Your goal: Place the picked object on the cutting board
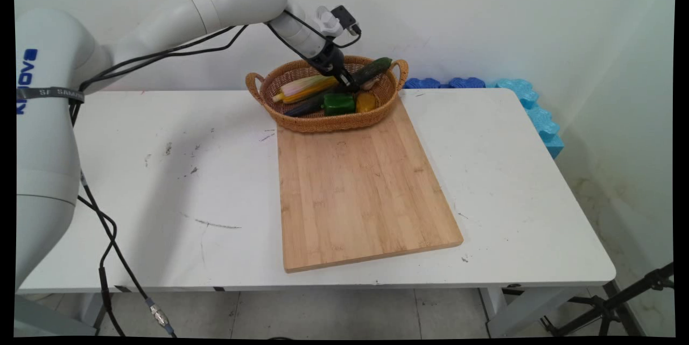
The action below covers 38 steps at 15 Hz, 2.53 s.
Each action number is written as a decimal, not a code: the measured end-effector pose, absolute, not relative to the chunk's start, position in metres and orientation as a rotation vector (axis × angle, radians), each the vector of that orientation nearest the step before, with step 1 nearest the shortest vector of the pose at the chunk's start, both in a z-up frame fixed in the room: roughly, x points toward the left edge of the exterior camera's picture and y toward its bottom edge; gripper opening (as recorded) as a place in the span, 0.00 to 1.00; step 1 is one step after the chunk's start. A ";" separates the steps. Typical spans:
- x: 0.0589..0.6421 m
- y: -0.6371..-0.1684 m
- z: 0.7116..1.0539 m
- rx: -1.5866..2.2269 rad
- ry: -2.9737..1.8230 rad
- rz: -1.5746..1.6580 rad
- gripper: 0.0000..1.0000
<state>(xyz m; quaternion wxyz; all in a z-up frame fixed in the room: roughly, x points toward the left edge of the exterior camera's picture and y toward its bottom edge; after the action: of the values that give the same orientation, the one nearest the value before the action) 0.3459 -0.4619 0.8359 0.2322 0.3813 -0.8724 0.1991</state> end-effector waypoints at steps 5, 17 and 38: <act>0.345 -0.465 0.836 1.037 -2.410 0.555 0.00; 0.337 -0.452 0.873 0.956 -2.409 0.560 0.00; 0.304 -0.376 0.957 0.710 -2.525 0.558 0.00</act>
<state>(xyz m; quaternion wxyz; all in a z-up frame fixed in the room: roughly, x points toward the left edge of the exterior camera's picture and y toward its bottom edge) 0.3042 -0.3759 0.9569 0.2278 0.2578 -0.9169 0.2025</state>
